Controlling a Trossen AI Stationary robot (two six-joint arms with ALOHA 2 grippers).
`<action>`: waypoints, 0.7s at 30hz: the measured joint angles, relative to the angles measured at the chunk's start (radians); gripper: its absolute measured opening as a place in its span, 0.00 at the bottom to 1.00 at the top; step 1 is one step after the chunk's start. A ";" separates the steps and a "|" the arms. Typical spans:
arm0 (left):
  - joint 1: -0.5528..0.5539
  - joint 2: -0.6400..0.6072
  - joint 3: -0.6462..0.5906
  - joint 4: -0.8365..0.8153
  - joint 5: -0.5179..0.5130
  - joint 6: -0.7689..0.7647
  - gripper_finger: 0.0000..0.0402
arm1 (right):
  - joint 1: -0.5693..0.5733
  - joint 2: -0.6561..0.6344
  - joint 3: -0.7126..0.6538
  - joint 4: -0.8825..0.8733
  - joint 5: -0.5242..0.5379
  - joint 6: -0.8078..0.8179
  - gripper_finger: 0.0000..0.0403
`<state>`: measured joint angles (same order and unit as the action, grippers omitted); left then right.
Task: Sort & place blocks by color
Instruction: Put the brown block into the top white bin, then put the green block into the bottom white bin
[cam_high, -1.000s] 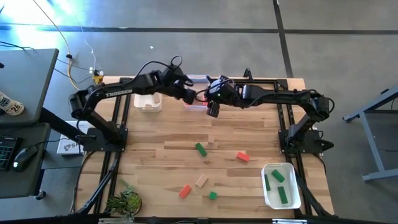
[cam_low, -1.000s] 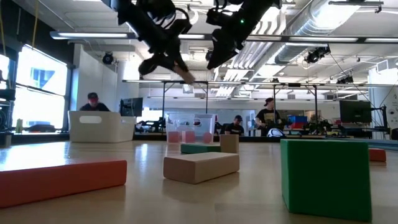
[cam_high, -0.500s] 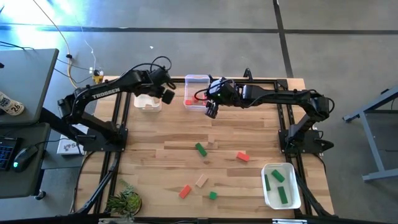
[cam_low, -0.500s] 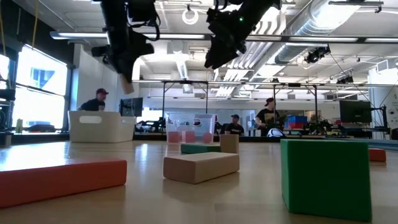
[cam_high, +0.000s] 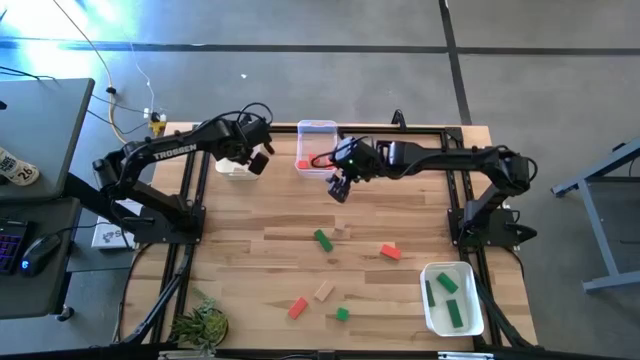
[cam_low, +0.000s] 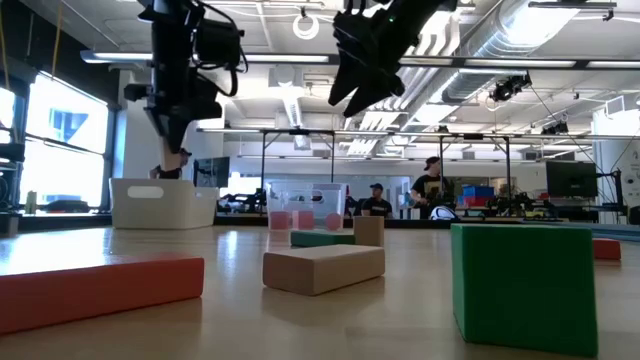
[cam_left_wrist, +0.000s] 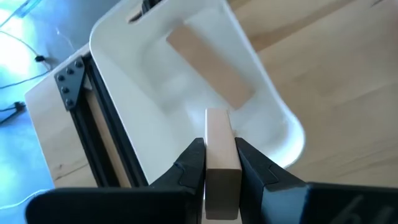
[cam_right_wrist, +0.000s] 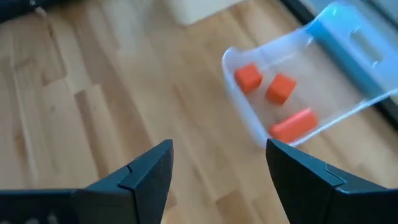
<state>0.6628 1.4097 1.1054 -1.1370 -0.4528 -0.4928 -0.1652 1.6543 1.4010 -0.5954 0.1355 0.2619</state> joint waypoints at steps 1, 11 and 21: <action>0.004 0.000 -0.011 0.001 0.001 0.000 0.09 | 0.006 0.000 0.000 -0.016 -0.005 0.020 0.60; 0.040 0.000 -0.058 0.011 0.003 0.033 0.14 | 0.083 0.000 0.000 -0.136 -0.067 0.270 0.60; 0.069 0.000 -0.058 0.017 -0.001 0.089 0.29 | 0.177 0.006 -0.010 -0.175 -0.078 0.525 0.60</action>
<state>0.7316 1.4097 1.0477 -1.1201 -0.4541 -0.4038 0.0118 1.6607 1.3909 -0.7704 0.0572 0.7866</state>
